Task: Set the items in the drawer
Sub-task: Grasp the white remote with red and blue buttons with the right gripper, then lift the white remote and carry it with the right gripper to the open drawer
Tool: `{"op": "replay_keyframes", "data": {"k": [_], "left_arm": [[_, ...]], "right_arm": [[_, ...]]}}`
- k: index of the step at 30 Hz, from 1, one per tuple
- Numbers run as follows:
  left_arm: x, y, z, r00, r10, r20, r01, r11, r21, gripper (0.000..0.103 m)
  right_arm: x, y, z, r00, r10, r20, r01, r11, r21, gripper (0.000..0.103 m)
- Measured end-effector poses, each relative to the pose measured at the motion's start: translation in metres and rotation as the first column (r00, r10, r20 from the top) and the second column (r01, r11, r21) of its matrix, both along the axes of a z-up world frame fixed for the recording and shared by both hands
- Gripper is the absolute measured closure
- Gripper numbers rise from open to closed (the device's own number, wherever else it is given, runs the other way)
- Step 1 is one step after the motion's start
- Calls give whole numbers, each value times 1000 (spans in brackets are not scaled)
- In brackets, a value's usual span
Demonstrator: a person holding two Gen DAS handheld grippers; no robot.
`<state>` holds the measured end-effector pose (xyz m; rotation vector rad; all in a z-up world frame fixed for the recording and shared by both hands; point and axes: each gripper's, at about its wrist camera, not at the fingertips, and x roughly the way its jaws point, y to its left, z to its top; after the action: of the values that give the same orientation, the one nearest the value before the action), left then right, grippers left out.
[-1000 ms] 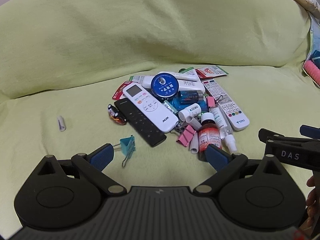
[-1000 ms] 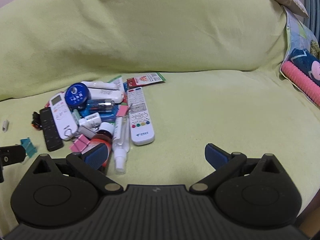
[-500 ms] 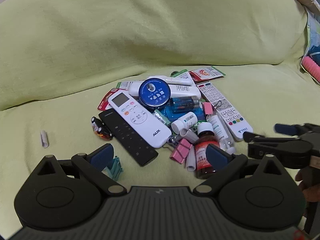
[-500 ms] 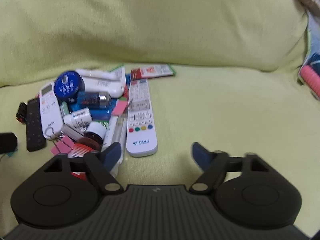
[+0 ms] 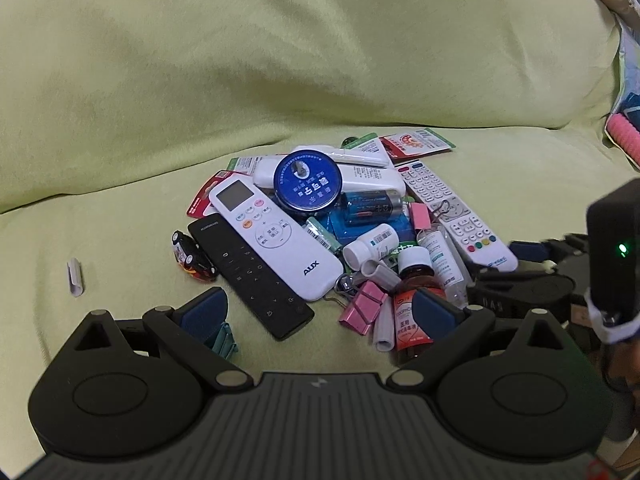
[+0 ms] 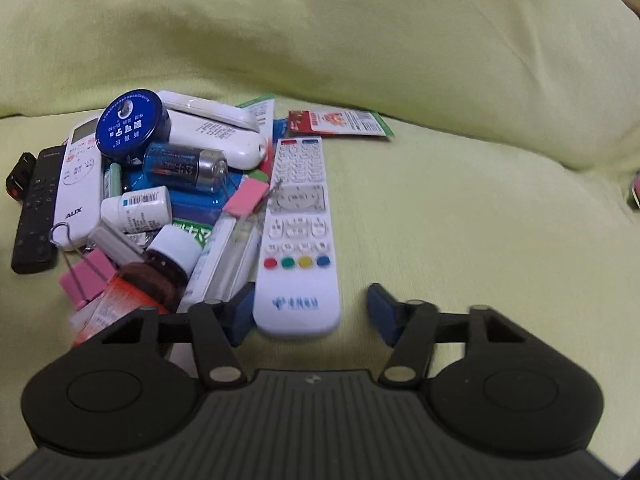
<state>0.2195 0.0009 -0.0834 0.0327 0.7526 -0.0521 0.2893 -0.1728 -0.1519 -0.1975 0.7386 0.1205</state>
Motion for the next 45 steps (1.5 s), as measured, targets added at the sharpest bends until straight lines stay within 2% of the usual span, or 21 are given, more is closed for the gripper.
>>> {"op": "replay_keyframes", "data": {"k": [7,14,18,20,27,30,33,43,44,45], "left_arm": [[-6,-1,2,1000,-9,-7,9,1000,-8,4],[-22,-9,4,996,-81,-20,80,996,-49,4],[-32,-16,1,990,-136,-39,133,989,-66,4],[-36,-20,-2,986,-157,-51,153,986,-68,4],[-38,-24,-7,986,-149,-78,144,987,-67,4],[-38,-23,-7,986,-143,-84,138,988,-71,4],[-38,-24,-7,985,-147,-89,141,987,-74,4],[-46,-32,-7,980,-169,-101,161,984,-79,4],[-47,-33,-7,980,-169,-101,161,984,-79,4],[-48,-33,-6,981,-168,-100,161,984,-80,4]], "right_arm": [[-23,-12,8,1000,-9,-18,8,999,-41,65],[-99,-37,21,990,-86,-108,88,996,7,65],[-136,-45,21,984,-116,-136,117,993,1,64],[-131,-42,19,986,-111,-127,112,994,-2,56],[-116,-34,14,991,-95,-93,94,995,-13,54],[-110,-30,11,993,-89,-79,88,996,-18,65],[-115,-30,14,991,-101,-86,100,995,-5,65],[-138,-48,30,982,-142,-127,161,975,156,65],[-139,-48,30,980,-145,-135,166,972,166,65],[-139,-44,26,980,-142,-136,161,977,139,65]]}}
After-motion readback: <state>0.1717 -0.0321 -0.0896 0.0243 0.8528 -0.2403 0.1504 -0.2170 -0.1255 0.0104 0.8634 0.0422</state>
